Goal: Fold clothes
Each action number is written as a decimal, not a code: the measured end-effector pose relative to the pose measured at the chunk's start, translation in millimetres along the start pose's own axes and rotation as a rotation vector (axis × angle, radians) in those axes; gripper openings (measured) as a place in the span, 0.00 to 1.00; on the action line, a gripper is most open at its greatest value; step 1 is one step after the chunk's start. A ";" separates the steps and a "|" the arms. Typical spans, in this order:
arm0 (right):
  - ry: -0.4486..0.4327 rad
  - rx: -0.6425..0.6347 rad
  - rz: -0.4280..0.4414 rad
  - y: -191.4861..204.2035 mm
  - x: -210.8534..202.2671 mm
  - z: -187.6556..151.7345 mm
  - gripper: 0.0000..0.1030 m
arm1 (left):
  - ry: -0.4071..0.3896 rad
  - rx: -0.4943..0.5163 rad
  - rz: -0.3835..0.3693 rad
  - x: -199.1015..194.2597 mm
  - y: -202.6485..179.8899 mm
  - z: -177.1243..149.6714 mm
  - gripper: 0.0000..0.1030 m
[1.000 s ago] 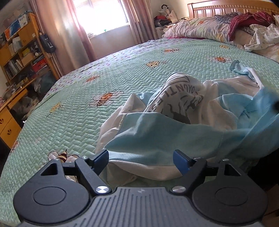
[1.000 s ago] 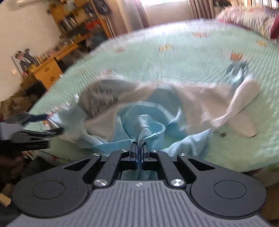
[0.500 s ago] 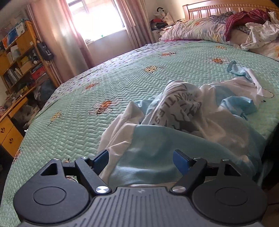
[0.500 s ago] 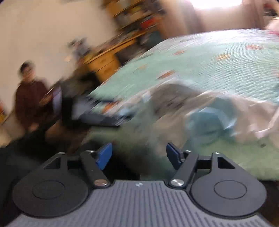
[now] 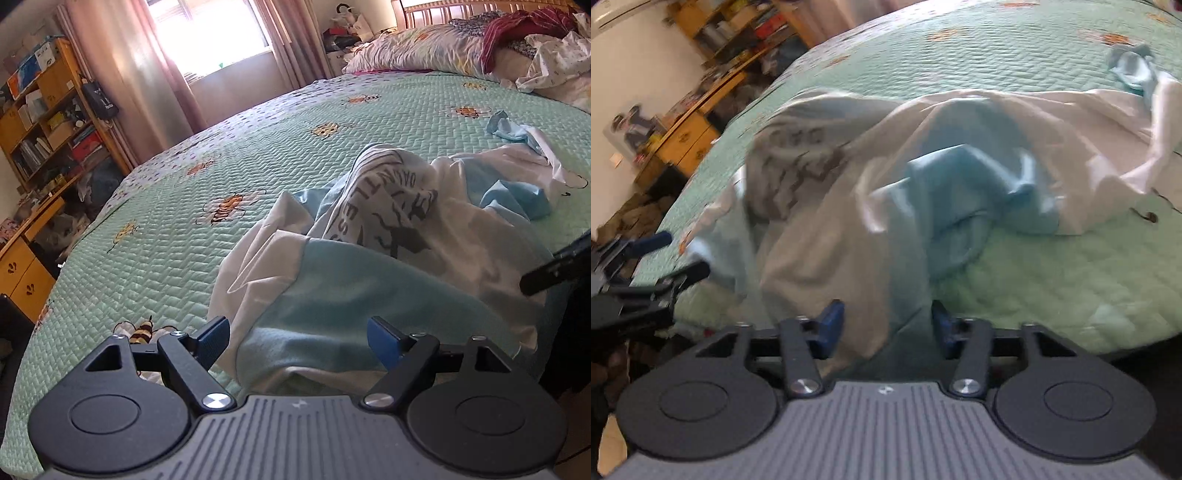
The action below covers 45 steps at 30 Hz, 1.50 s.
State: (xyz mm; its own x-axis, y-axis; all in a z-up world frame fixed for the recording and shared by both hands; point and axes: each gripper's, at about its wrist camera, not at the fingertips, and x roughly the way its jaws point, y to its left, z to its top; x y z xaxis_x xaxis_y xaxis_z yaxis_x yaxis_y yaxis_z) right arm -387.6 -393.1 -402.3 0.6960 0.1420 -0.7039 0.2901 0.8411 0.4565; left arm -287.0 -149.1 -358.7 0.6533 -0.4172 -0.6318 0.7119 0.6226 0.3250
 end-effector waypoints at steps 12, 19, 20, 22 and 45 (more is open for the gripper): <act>-0.275 0.033 0.348 50.4 -53.1 115.3 0.05 | -0.018 0.011 -0.030 0.7 -12.7 -3.9 0.82; -0.347 0.328 0.123 -22.2 -23.4 176.6 0.32 | -0.031 -0.029 -0.009 -3.5 3.3 -2.8 0.83; -0.331 0.361 0.133 -34.8 -23.6 159.7 0.36 | -0.030 -0.034 -0.011 -2.8 5.1 -3.7 0.83; -0.299 0.426 0.151 -60.0 -23.9 125.7 0.40 | -0.035 -0.010 -0.025 3.5 2.0 0.0 0.83; -0.278 0.468 0.123 -94.1 -30.7 46.8 0.43 | -0.083 0.230 -0.152 63.1 -46.3 59.0 0.11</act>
State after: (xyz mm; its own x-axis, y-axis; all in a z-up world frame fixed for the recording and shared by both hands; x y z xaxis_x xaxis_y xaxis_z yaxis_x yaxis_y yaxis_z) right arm -405.5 -501.1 -398.2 0.8718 0.0279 -0.4891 0.4127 0.4963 0.7638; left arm -263.5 -243.3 -372.1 0.5469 -0.5531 -0.6284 0.8367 0.3865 0.3880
